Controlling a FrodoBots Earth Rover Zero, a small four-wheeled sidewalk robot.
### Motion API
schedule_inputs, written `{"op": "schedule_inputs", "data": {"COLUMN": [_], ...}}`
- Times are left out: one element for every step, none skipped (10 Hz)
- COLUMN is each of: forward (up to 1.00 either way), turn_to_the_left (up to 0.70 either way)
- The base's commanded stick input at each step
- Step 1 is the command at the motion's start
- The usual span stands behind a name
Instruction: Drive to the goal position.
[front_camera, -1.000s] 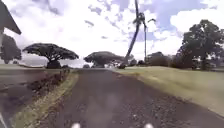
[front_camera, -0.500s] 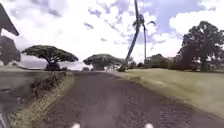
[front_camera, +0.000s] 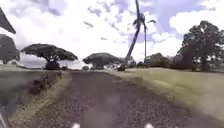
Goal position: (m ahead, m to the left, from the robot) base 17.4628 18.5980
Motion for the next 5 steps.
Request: {"op": "schedule_inputs", "data": {"forward": [0.7,0.7,0.7,0.7,0.7], "turn_to_the_left": [0.0,0.0,0.0,0.0,0.0]}}
